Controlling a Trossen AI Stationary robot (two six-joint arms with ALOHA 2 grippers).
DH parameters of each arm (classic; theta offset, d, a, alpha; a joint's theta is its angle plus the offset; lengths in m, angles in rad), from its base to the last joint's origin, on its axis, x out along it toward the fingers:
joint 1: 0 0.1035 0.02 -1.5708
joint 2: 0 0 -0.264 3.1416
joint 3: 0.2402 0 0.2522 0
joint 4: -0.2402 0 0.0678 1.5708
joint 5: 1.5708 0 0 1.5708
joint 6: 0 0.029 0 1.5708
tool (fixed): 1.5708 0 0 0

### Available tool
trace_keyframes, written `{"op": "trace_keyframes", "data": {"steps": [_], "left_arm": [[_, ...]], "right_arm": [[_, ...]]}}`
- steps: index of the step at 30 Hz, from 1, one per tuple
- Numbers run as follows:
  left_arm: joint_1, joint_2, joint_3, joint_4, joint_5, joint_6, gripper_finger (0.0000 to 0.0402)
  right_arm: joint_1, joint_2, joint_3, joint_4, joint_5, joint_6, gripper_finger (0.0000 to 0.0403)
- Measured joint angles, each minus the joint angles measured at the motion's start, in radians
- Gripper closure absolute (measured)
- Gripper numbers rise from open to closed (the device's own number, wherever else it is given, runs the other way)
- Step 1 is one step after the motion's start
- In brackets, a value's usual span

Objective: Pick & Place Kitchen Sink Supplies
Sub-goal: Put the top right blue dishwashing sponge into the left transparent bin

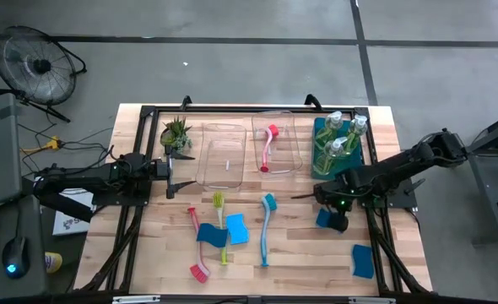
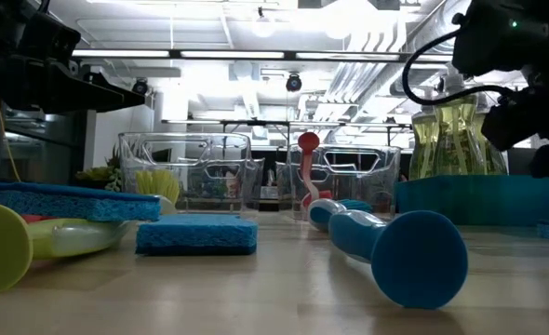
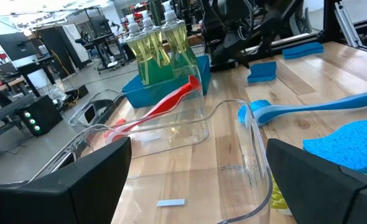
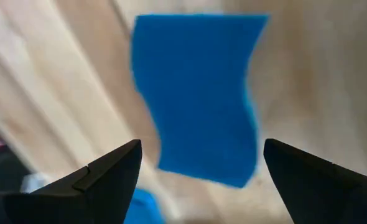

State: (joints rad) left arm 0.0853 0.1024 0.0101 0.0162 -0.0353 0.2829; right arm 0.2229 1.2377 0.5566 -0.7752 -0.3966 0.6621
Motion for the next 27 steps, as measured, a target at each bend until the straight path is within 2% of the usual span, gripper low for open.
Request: {"op": "trace_keyframes", "data": {"steps": [6, 11, 19, 27], "left_arm": [[0.0, 0.0, 0.0, 0.0, 0.0, 0.0, 0.0035], [0.0, 0.0, 0.0, 0.0, 0.0, 0.0, 0.0035], [0.0, 0.0, 0.0, 0.0, 0.0, 0.0, 0.0035], [0.0, 0.0, 0.0, 0.0, 0.0, 0.0, 0.0035]], "right_arm": [[0.043, 0.0, 0.0, 0.058, 0.141, -0.042, 0.007], [0.104, 0.018, 0.0, 0.121, 0.18, -0.009, 0.007], [0.199, 0.121, 0.005, 0.158, 0.247, 0.053, 0.007], [0.234, 0.153, 0.006, 0.168, 0.304, 0.132, 0.007]]}}
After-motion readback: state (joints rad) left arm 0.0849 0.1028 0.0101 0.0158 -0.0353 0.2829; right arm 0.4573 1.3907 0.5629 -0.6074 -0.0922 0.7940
